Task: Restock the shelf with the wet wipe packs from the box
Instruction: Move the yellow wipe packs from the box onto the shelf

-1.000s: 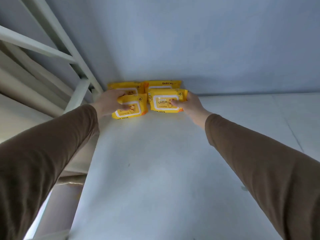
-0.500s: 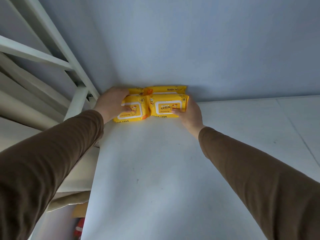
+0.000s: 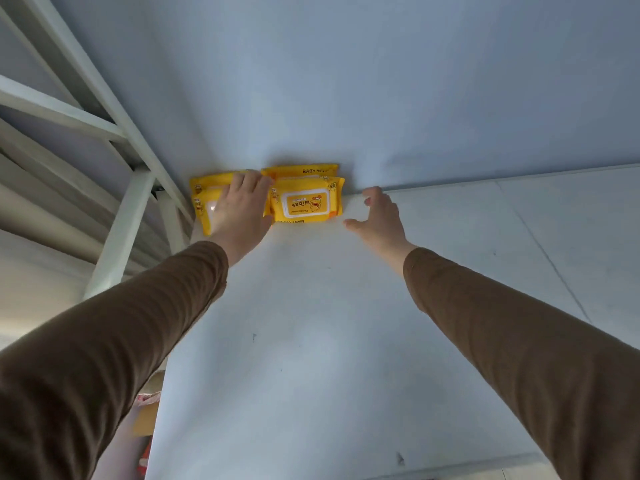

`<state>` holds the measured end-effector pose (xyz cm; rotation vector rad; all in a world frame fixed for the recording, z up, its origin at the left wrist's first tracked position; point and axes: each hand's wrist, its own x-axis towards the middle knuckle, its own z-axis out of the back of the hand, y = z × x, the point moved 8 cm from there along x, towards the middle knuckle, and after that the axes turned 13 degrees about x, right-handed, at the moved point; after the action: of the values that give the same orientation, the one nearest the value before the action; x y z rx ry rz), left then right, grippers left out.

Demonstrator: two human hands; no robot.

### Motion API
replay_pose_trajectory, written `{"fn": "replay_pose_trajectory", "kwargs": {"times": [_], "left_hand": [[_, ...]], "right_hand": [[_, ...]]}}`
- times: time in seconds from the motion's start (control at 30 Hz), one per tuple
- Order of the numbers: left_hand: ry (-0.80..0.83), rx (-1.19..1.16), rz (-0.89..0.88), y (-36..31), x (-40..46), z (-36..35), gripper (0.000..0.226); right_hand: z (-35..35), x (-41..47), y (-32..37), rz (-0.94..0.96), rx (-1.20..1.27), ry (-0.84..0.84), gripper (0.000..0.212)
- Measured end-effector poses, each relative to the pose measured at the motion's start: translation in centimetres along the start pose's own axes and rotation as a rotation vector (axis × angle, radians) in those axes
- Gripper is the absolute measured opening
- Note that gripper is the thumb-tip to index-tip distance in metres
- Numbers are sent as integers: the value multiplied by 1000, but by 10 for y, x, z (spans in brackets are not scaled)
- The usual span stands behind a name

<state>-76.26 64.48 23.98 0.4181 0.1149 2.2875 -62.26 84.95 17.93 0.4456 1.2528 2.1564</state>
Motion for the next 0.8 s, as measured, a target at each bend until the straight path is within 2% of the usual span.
{"fn": "replay_pose_trajectory", "kwargs": {"times": [0.17, 0.33, 0.53, 0.8], "left_hand": [[90, -162, -139, -108, -8, 11, 51], [177, -279, -270, -247, -29, 33, 54], [136, -367, -478, -445, -74, 95, 52], [129, -507, -631, -680, -154, 156, 47]], "right_hand": [[88, -60, -24, 58, -200, 10, 56], [208, -141, -86, -32, -316, -47, 47], [360, -258, -168, -78, -420, -137, 40], [527, -386, -285, -216, -384, -209, 28]]}}
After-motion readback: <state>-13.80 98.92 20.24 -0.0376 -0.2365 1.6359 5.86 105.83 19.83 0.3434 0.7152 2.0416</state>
